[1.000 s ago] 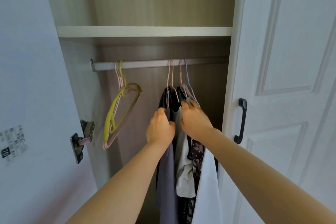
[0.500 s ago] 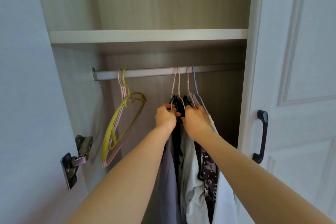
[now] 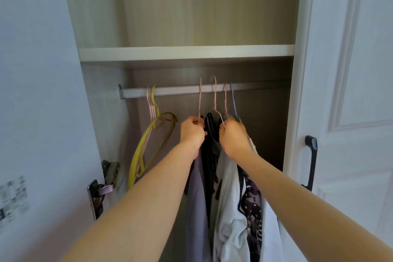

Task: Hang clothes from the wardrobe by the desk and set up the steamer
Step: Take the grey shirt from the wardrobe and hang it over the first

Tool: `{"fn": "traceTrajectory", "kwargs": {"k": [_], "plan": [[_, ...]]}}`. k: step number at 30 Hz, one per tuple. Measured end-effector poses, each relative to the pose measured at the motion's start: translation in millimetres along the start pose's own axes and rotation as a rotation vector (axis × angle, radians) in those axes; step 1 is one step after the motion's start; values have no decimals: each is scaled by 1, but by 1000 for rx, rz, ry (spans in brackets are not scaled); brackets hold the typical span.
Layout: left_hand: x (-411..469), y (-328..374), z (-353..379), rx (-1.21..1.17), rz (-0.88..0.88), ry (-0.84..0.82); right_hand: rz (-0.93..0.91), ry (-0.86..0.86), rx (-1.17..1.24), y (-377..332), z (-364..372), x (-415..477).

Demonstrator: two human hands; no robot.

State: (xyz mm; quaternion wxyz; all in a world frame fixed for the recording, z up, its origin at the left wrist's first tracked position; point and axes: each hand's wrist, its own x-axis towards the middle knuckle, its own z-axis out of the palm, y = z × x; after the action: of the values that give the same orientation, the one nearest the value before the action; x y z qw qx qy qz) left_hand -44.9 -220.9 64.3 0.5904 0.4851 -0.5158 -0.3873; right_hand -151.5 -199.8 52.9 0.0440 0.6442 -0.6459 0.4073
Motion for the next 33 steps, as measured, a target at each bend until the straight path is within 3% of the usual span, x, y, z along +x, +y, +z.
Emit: {"fn": "traceTrajectory", "kwargs": {"k": [6, 18, 33], "plan": [[-18, 15, -5, -37, -6, 4, -42, 33, 59, -14, -14, -9], [-83, 20, -28, -54, -54, 24, 59, -70, 152, -26, -34, -64], [-223, 18, -84, -233, -191, 42, 161, -43, 284, -58, -85, -200]]}}
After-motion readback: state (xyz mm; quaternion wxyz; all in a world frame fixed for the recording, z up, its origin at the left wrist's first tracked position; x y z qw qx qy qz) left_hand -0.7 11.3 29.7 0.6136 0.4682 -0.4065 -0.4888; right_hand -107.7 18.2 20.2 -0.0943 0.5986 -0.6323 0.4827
